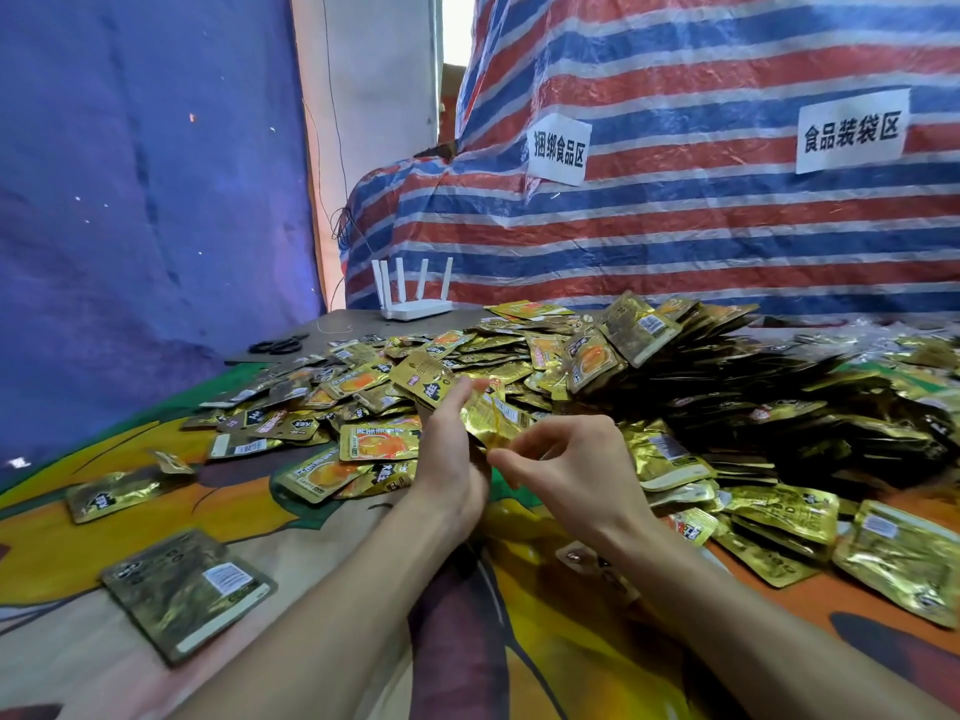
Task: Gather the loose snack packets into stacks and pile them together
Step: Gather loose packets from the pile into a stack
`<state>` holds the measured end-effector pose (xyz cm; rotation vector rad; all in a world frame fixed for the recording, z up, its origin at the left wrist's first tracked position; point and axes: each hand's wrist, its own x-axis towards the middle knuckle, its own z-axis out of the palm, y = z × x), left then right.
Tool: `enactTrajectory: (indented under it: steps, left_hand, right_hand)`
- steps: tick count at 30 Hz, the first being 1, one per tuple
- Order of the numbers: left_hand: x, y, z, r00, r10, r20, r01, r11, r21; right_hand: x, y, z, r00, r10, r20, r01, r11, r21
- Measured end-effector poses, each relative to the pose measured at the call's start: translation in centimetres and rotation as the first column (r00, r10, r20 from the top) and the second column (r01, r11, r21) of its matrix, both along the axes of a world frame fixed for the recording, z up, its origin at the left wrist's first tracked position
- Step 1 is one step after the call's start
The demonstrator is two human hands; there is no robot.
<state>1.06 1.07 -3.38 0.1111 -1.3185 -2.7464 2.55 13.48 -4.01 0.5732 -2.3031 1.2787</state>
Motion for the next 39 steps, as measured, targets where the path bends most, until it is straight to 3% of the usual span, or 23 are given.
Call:
enactTrajectory:
  steps: [5, 8, 13, 20, 25, 29, 32, 34, 36, 37, 39]
  left_hand:
    - [0.0, 1.1, -0.1, 0.984, 0.178, 0.025, -0.172, 0.972, -0.161]
    - [-0.3, 1.1, -0.5, 0.982, 0.189, -0.006, -0.184, 0.949, -0.257]
    - [0.3, 2.0, -0.6, 0.970, 0.234, -0.064, -0.242, 0.905, -0.351]
    - [-0.1, 2.0, -1.4, 0.950, 0.268, -0.164, -0.312, 0.865, -0.392]
    - [0.2, 2.1, -1.2, 0.937, 0.302, -0.175, -0.349, 0.843, -0.409]
    - [0.3, 1.9, -1.5, 0.939, 0.288, -0.188, -0.343, 0.821, -0.455]
    - [0.3, 2.0, -1.4, 0.942, 0.311, -0.127, -0.335, 0.832, -0.442]
    - [0.0, 1.6, -0.9, 0.940, 0.339, -0.031, -0.330, 0.884, -0.331]
    - [-0.6, 0.9, -0.6, 0.947, 0.312, 0.080, -0.285, 0.927, -0.245]
    - [-0.8, 0.6, -0.7, 0.964, 0.245, 0.103, -0.215, 0.947, -0.240]
    - [-0.9, 0.4, -1.1, 0.994, 0.044, 0.102, -0.017, 0.967, -0.253]
  right_hand:
    - [0.3, -0.7, -0.1, 0.994, -0.015, 0.108, 0.028, 0.993, -0.114]
    - [0.3, -0.9, -0.3, 0.983, -0.045, 0.177, 0.079, 0.978, -0.191]
    - [0.3, -1.0, -0.5, 0.972, -0.169, 0.164, 0.202, 0.954, -0.219]
    - [0.1, -0.8, -0.4, 0.974, -0.193, 0.120, 0.217, 0.949, -0.231]
    - [-0.3, -0.3, 0.1, 0.962, -0.036, 0.272, 0.118, 0.949, -0.291]
    - [-0.6, 0.2, 0.4, 0.859, 0.220, 0.462, -0.008, 0.908, -0.418]
    - [-0.8, 0.2, 0.5, 0.849, 0.345, 0.399, -0.050, 0.806, -0.590]
    - [-0.9, 0.7, 0.5, 0.951, 0.185, 0.249, -0.045, 0.877, -0.479]
    - [-1.1, 1.3, 0.5, 0.994, 0.024, 0.107, -0.010, 0.992, -0.126]
    - [-1.1, 1.5, 0.5, 0.994, 0.026, 0.104, -0.025, 1.000, -0.011]
    - [-1.1, 1.9, 0.6, 0.972, 0.132, 0.194, -0.139, 0.990, 0.023]
